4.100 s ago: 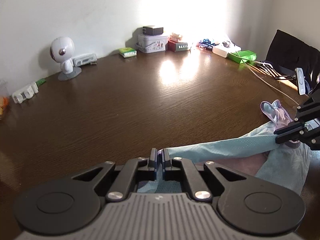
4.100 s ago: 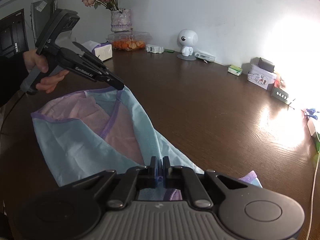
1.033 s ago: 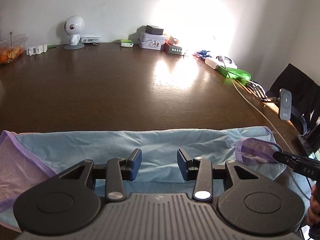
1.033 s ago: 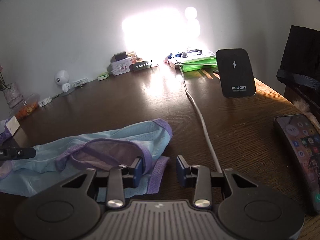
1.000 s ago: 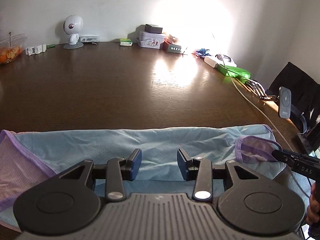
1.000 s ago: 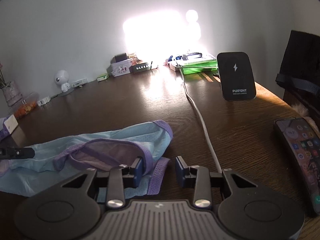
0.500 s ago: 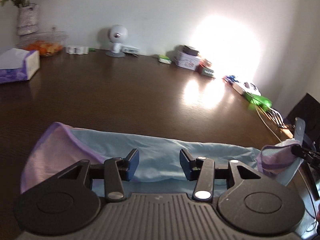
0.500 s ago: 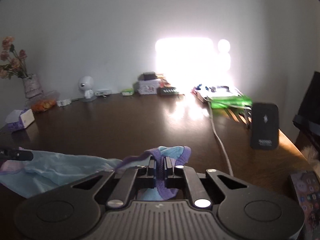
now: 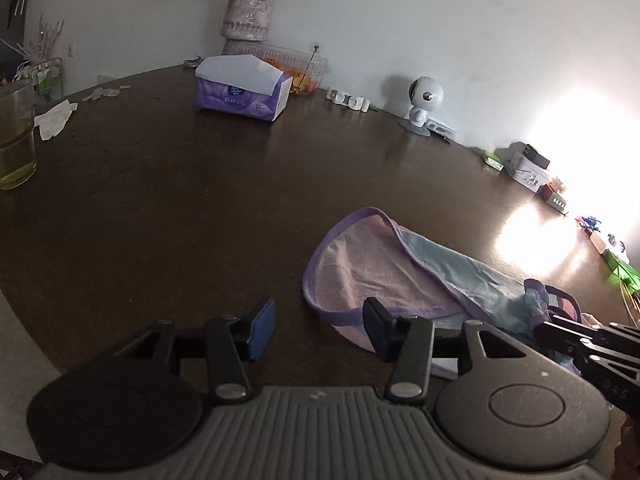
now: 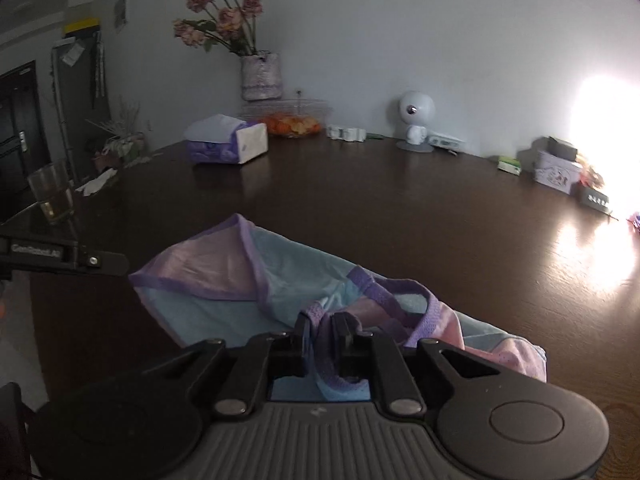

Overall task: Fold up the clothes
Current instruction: 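Open both grippers and release the folded garment onto the table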

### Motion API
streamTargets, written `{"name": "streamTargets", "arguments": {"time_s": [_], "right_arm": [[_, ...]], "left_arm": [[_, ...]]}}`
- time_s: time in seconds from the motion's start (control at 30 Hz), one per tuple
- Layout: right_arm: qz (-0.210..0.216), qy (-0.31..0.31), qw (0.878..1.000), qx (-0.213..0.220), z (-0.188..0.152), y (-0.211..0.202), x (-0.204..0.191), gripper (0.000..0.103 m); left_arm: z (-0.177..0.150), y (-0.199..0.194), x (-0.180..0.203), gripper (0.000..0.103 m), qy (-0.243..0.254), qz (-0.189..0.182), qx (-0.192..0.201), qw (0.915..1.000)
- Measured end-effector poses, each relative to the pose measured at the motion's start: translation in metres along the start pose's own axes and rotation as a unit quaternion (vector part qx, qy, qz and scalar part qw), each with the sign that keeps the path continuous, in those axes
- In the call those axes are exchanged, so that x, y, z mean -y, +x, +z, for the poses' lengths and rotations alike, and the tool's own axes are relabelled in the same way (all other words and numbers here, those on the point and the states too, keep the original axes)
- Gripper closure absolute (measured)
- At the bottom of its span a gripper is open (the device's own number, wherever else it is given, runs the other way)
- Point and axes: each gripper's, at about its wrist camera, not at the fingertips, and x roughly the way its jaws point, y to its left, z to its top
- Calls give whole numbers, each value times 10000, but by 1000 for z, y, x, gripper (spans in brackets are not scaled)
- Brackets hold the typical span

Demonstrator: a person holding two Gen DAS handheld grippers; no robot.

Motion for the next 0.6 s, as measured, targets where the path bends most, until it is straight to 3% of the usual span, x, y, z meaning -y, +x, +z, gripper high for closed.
{"name": "streamTargets", "arguments": {"time_s": [0.07,0.17,0.23,0.33,0.4,0.47,0.53,0.6], "right_arm": [[215,1,9998,51,4,-17,4,65],[394,141,9986,317,11,-53,23,65],[164,317,9981,512,12,-70,41,68],[-202,501,9984,157,4,-52,65,82],[-244,588,9978,-161,-3,-27,75,83],[9,350,9984,-440,-6,-5,69,83],[169,-15,9990,-409,0,-8,63,83],[428,-214,9987,-191,17,-23,75,76]], "left_arm": [[-2,2,-2,52,12,15,-20,10000],[0,7,0,51,57,-43,-15,10000],[1,9,3,50,118,-110,-23,9999],[0,14,8,48,192,-168,-73,9996],[-1,16,9,48,183,-158,-100,9997],[-1,15,10,44,109,-114,-87,9998],[-2,13,9,41,50,26,-61,10000],[-3,12,10,39,-6,208,-34,9998]]}}
